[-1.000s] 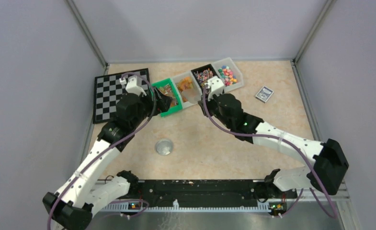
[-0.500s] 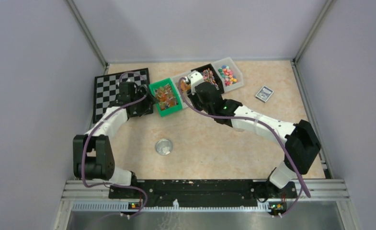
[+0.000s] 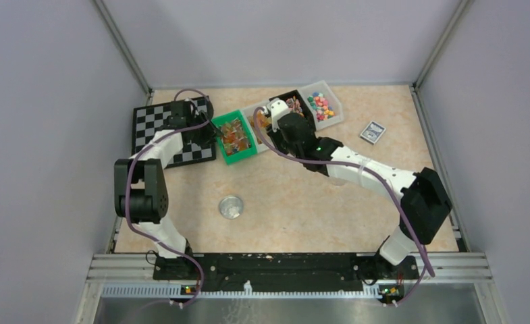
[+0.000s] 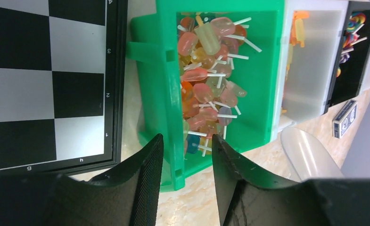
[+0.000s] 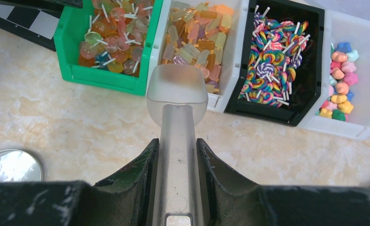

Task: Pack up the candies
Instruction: Scoop the fake candies from the storage box.

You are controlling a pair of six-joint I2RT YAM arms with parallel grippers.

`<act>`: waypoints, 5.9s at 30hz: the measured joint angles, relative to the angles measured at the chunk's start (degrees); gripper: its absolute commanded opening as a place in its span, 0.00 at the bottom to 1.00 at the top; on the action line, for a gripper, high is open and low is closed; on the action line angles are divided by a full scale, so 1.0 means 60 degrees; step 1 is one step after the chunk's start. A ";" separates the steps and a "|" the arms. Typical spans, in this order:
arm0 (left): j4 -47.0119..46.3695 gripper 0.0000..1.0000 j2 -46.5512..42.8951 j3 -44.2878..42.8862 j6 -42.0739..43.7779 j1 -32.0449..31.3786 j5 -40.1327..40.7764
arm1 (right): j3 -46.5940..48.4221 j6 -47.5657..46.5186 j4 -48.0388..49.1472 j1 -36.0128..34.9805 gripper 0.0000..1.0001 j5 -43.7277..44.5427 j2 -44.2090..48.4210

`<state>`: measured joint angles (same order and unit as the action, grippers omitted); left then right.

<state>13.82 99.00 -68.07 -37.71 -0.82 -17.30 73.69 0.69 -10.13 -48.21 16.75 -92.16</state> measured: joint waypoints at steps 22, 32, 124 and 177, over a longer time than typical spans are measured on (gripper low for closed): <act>0.0306 0.31 0.0780 -0.0208 0.0197 0.0310 -0.0841 | 0.1756 -0.0543 -0.1235 0.0386 0.00 0.0346 -0.1563; 0.0171 0.27 0.1027 -0.0266 0.0219 0.0331 -0.1231 | 0.2743 -0.0535 -0.2047 0.0521 0.00 0.0164 -0.2397; 0.0412 0.24 0.1264 -0.0576 0.0488 0.0393 -0.1694 | -0.0590 0.0127 0.3745 0.0619 0.00 0.0171 -0.3319; 0.0936 0.62 0.1461 -0.0579 0.0561 0.0419 -0.2058 | -0.2605 0.2208 -0.2135 0.0645 0.00 0.1177 0.5759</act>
<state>19.44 107.77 -71.55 -34.35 1.69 -29.65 58.06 13.93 -22.94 -44.34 23.81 -57.60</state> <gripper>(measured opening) 0.616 0.280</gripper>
